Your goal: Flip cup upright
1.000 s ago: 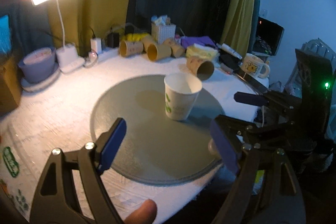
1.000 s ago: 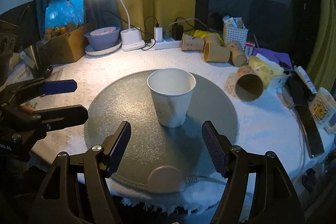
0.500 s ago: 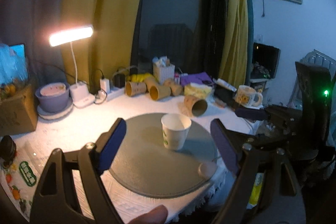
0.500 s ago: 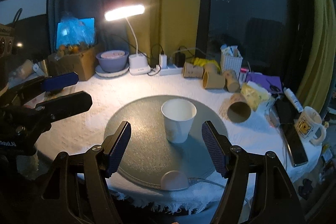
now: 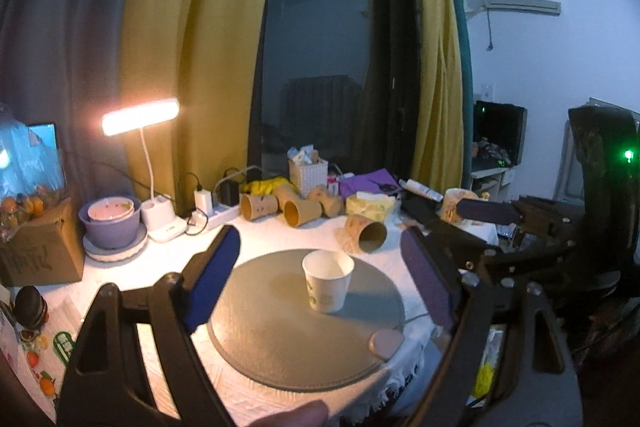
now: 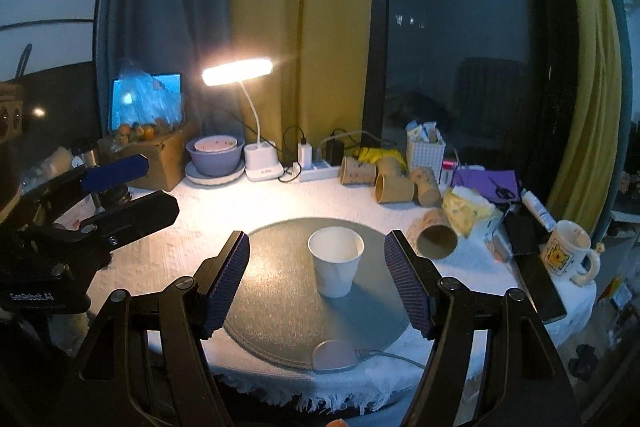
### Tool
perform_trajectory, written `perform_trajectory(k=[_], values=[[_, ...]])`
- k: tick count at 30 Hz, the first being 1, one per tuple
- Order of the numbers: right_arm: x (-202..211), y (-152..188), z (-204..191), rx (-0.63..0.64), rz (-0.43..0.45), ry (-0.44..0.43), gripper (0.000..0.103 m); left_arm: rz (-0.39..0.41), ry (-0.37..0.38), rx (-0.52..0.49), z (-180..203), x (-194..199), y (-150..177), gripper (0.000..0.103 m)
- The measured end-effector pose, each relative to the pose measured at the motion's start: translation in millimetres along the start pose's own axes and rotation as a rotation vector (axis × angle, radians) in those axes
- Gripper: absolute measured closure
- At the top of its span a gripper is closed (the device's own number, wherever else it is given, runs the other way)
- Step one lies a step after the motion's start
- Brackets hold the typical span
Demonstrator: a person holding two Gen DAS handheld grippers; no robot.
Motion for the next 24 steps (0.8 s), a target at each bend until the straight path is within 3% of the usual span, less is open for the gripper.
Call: perform_trajectory(k=[1,2,16,24], values=[[4,-2,-1,0.004,0.009,0.009,0.03,0.016,0.002,-0.003,1,4,-3,0.006],[7,-4,-1,0.005,0.016,0.015,0.03,0.034,0.004,-0.004,1,8,-6,0.005],[36,-23,-2,0.003,0.088,0.033,0.03,0.123,0.016,0.012,-3,36,-24,0.005],[35,-24,-5,0.004,0.084,0.031,0.03,0.113,-0.001,0.025,-9,35,-22,0.005]])
Point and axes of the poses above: each gripper's, at about its wrist camera, not at the fingertips, and x roughly against the way its jaws point, z to its right, y to its underside, the point moved 5 cm from there along -x, roughly the way its jaws point, and after that the axes turned 5 degrees about z, right-handed, at the moved point
